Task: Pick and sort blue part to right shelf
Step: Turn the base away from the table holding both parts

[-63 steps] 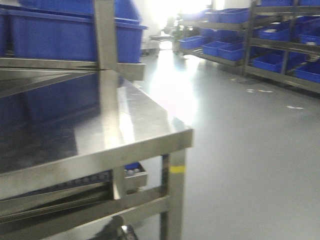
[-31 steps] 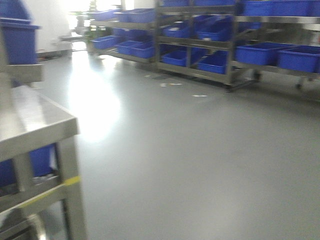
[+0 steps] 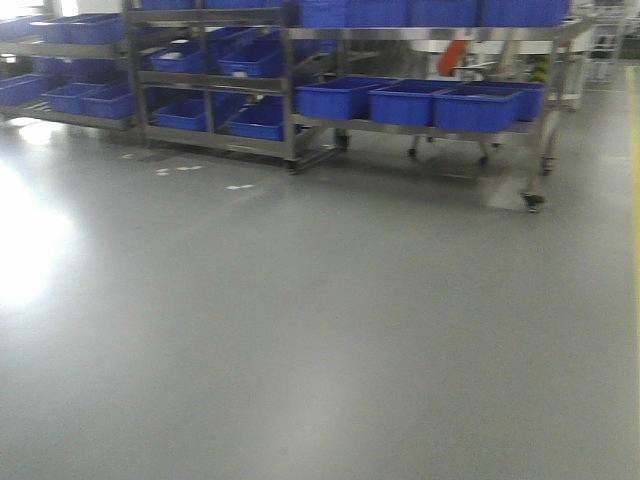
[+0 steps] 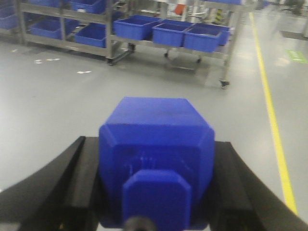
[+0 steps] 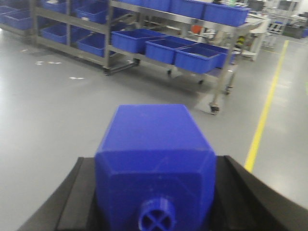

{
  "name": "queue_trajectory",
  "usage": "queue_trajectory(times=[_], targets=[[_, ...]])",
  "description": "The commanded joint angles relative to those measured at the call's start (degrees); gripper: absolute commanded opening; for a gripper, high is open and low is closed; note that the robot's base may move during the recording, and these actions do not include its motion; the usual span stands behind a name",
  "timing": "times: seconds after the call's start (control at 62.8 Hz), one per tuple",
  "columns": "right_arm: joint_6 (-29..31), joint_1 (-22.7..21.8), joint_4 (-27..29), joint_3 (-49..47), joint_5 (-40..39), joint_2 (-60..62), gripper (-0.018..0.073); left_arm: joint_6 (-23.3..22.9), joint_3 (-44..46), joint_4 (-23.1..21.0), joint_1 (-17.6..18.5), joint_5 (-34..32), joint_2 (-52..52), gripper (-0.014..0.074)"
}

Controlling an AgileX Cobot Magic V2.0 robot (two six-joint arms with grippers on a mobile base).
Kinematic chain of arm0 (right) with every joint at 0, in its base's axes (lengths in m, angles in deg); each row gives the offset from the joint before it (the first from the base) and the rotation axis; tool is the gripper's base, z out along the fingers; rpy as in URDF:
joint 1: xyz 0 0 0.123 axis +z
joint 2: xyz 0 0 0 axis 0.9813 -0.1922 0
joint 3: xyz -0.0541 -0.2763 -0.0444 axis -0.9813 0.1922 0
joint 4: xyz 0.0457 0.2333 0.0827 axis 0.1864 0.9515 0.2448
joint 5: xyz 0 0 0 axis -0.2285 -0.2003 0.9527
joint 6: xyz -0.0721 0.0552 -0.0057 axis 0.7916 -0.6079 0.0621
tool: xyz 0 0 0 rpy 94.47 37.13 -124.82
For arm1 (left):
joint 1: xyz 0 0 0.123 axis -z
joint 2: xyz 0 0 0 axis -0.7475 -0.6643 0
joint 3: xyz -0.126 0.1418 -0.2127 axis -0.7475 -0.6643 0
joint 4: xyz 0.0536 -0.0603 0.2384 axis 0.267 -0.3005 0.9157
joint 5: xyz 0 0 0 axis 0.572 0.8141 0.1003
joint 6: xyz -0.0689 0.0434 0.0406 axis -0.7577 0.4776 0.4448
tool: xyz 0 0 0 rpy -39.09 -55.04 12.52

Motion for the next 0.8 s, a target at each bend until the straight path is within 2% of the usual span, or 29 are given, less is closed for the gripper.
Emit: queue_trajectory(times=[0.0, 0.781], targets=[[0.3, -0.4, -0.6, -1.8, -5.8, 0.0, 0.034, 0.0, 1.7, -0.3, 0.0, -4.8, -0.4, 0.028], [0.3, -0.4, -0.6, -1.8, -5.8, 0.0, 0.034, 0.0, 1.7, -0.3, 0.0, -4.8, -0.4, 0.028]])
